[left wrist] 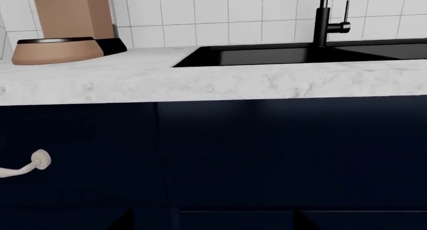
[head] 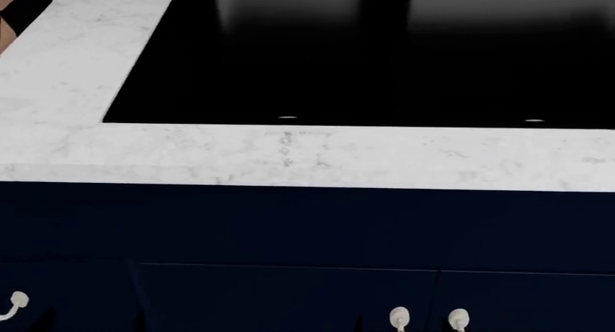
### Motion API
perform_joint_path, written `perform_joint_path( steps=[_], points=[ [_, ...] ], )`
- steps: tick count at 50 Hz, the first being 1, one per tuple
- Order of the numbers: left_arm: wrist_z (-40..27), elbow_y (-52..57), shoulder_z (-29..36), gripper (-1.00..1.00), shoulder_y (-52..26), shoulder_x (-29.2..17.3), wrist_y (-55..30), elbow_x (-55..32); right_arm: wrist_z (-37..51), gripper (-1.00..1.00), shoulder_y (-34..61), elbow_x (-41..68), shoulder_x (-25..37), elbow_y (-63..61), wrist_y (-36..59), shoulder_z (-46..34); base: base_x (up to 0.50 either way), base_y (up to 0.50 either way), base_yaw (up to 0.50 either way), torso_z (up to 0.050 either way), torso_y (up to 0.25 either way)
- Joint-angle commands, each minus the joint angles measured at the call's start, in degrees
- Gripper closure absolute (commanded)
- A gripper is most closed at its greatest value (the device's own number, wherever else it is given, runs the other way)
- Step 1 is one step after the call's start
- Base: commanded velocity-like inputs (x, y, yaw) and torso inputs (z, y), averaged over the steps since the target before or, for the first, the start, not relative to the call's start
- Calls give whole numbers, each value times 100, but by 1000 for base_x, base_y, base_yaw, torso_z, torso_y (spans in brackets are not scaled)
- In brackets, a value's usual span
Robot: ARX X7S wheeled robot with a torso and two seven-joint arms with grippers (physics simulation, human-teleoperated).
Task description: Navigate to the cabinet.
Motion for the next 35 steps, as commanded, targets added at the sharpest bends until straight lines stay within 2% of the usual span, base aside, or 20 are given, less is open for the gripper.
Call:
perform_joint_path(
  steps=[1,35],
  points=[
    [-81,-41,110,-100,-33,-63,34,-12,74,-100,44,55,73,52,-39,-79,0,-500,0,0,0],
    [-229,-62,348,-100,-96,-226,-39,-50,266,-100,140,222,201,150,15,-234,0,-500,0,0,0]
  ],
)
